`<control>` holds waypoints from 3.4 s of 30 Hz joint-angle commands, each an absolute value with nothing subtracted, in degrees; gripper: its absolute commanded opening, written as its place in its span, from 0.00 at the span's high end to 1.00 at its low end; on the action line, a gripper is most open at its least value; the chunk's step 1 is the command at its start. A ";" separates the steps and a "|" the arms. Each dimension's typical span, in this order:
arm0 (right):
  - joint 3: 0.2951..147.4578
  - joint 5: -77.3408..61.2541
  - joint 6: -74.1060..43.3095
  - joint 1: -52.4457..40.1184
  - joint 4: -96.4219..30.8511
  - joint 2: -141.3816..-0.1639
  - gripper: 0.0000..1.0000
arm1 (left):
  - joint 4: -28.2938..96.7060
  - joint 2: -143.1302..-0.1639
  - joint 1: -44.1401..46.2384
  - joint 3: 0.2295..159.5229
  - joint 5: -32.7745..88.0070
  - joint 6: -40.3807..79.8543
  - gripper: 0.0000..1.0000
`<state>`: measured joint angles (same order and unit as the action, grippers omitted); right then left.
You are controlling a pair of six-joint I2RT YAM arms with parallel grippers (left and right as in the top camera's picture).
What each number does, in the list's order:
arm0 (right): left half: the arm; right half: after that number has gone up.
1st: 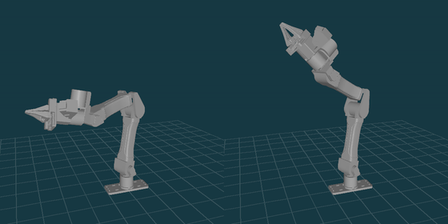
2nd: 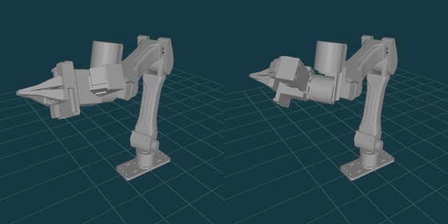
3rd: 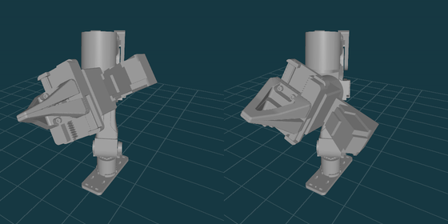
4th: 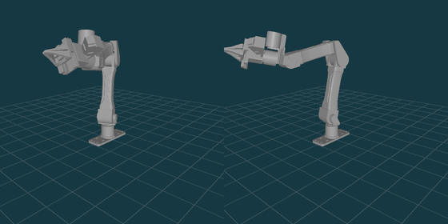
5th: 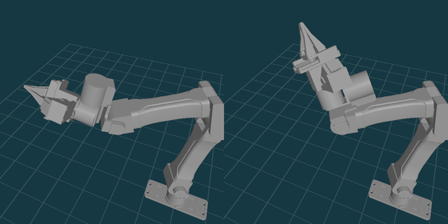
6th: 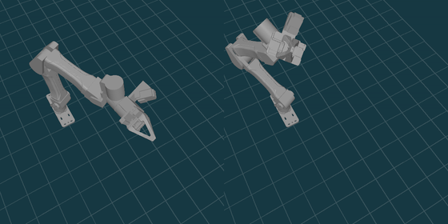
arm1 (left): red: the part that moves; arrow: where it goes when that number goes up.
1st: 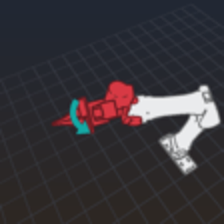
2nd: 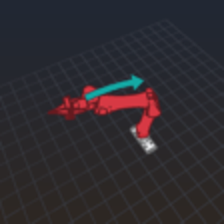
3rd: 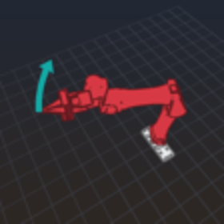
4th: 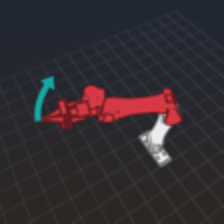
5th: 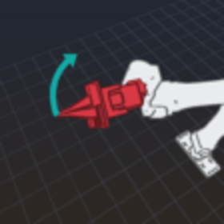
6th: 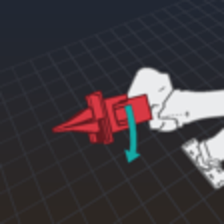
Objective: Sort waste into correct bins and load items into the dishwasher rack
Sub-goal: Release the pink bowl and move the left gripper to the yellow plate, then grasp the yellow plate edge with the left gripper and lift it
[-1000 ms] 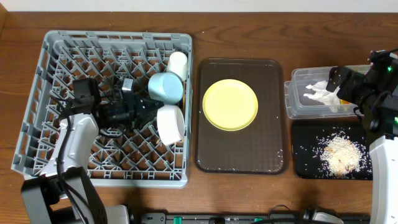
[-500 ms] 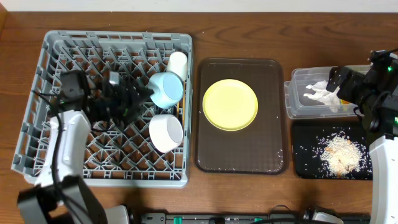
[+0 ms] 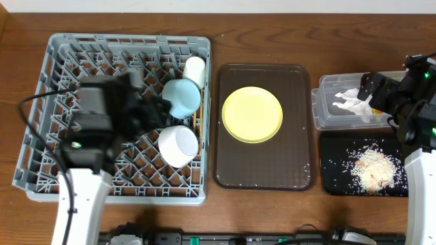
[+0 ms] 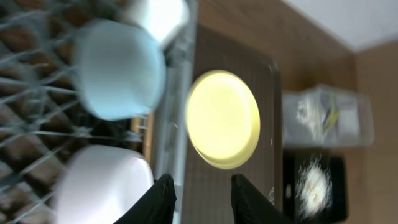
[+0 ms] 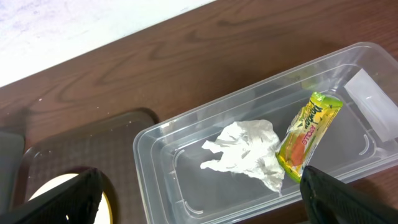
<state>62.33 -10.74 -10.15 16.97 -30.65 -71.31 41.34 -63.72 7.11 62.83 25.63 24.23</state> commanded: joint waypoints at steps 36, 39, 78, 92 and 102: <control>63.31 -11.00 -9.56 17.19 -30.76 -71.16 0.01 | 9.61 -108.33 53.30 63.72 7.99 28.53 0.94; 63.31 -10.98 -9.56 17.19 -30.74 -71.16 0.01 | 9.80 -108.33 55.53 63.72 10.39 28.16 0.94; 63.31 -10.98 -9.56 17.19 -31.14 -71.16 0.01 | 31.59 -105.36 42.61 62.74 -6.61 24.93 0.55; 63.31 -11.00 -9.56 17.19 -31.14 -71.16 0.01 | 29.02 -105.62 42.61 62.74 4.89 24.93 0.62; 63.31 -11.00 -9.56 17.19 -31.14 -71.16 0.01 | 27.00 -105.93 42.61 62.28 4.51 24.93 0.66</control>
